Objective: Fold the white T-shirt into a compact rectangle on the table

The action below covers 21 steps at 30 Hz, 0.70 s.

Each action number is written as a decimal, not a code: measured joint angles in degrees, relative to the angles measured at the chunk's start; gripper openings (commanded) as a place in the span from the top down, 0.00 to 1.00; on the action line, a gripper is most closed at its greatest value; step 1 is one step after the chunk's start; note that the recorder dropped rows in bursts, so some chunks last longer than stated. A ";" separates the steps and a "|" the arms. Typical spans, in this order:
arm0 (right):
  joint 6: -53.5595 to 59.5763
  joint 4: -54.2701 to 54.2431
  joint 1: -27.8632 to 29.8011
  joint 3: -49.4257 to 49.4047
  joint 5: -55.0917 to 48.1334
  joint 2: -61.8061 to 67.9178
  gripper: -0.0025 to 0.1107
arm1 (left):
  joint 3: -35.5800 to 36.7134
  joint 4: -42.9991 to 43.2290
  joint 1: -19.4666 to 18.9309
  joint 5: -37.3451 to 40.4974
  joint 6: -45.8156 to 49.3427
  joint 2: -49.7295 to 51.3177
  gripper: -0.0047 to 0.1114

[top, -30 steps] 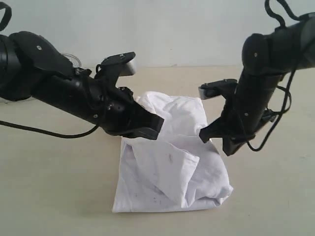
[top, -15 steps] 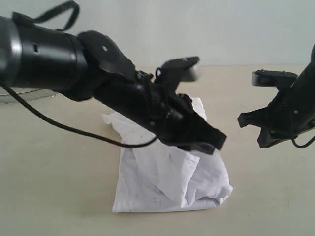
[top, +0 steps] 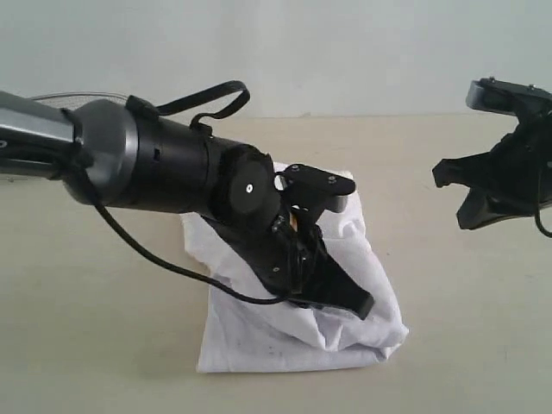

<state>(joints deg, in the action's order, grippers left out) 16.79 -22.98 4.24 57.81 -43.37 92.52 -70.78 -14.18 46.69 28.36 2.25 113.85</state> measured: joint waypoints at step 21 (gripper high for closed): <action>6.70 -6.04 -24.17 0.00 9.46 10.35 0.98 | 13.27 35.38 -1.96 17.34 -30.78 -27.08 0.92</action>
<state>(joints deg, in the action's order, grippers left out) 23.49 -29.02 -19.92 57.81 -33.91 102.87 -57.51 21.20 44.72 45.71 -28.53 86.76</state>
